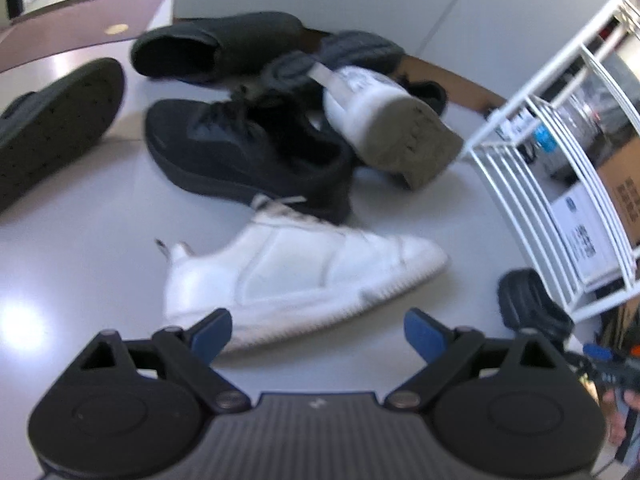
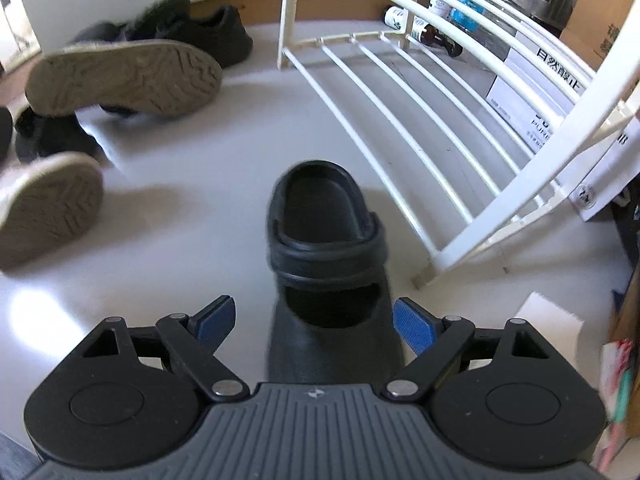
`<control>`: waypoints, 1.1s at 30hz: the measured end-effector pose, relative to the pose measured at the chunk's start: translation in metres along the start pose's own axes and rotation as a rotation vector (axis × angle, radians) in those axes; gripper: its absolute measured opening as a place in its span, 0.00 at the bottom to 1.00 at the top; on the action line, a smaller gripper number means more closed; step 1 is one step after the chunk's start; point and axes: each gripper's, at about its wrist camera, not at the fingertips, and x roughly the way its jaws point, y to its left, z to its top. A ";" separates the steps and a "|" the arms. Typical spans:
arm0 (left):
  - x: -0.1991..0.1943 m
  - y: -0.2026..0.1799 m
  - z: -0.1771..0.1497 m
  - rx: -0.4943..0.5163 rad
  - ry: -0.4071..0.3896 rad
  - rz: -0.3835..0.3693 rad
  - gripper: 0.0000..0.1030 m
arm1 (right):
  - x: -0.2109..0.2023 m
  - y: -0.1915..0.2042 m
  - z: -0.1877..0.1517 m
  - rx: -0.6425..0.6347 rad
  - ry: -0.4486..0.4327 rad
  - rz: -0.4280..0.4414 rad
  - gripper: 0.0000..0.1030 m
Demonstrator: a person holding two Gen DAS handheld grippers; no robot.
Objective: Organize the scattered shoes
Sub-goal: 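Carry the black clog with the right tool toward the rack base, then set the clog down beside the rack and open the right tool, then move the left tool toward the dark grey clog by the cabinet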
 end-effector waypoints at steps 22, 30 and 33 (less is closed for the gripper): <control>-0.003 -0.016 0.118 0.232 -0.114 0.035 0.92 | -0.003 0.049 -0.006 -0.047 -0.172 0.150 0.92; 0.009 -0.038 0.168 0.228 -0.101 0.045 0.92 | -0.010 0.046 -0.003 -0.032 -0.226 0.142 0.93; 0.012 -0.042 0.185 0.222 -0.132 0.100 0.92 | -0.013 0.046 -0.003 -0.032 -0.261 0.130 0.93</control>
